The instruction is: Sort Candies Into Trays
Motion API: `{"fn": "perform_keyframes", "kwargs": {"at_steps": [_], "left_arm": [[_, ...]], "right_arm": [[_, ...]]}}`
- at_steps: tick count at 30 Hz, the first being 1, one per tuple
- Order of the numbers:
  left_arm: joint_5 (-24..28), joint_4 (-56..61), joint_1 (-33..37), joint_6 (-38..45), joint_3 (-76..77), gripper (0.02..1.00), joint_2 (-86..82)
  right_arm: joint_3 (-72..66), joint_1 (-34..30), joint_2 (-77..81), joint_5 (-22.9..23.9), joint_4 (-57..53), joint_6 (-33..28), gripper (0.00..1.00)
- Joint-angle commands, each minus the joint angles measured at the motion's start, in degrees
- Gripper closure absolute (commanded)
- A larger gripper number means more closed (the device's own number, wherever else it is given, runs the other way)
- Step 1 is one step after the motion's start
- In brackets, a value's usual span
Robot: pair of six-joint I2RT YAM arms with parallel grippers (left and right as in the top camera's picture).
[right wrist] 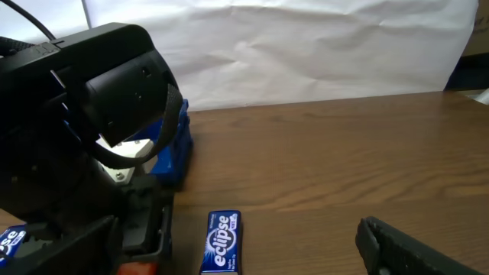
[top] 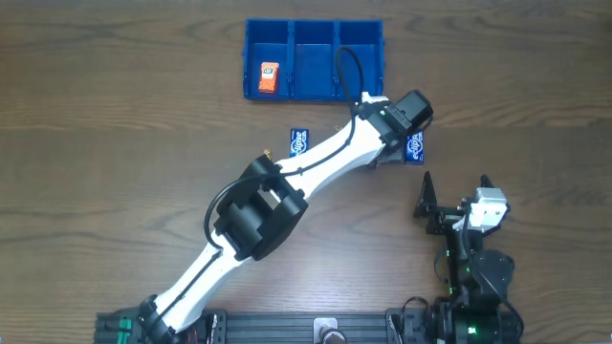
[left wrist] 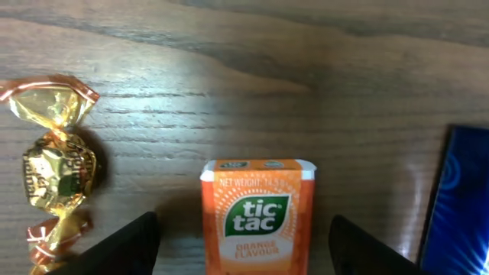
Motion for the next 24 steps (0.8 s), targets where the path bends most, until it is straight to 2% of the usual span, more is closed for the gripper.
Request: {"fn": "perform_keyframes", "kwargs": {"at_steps": [1,7,11,15,19,24], "left_arm": [[0.31,0.02,0.52,-0.90,0.11,0.332,1.44],[1.42,0.37,0.52,-0.85,0.11,0.426,2.93],[1.38,0.85,0.39,-0.83,0.11,0.588,3.28],[1.11,0.83,0.42,-0.35,0.15,0.680,3.23],[-0.46,0.63,0.37,0.31,0.46,0.695,1.53],[-6.40,0.59,1.27,3.34,0.46,0.702,-6.64]], "right_arm": [[-0.07,-0.20,-0.42,-0.31,-0.48,-0.55,0.003],[-0.07,-0.20,-0.42,-0.31,-0.48,-0.55,0.003],[-0.07,-0.20,-0.42,-0.28,-0.48,-0.55,0.003],[-0.07,-0.20,-0.42,-0.31,-0.48,-0.55,0.003],[-0.07,-0.20,-0.42,-0.28,-0.48,-0.55,0.003],[-0.07,-0.20,-0.42,-0.28,-0.48,-0.55,0.005]]}}
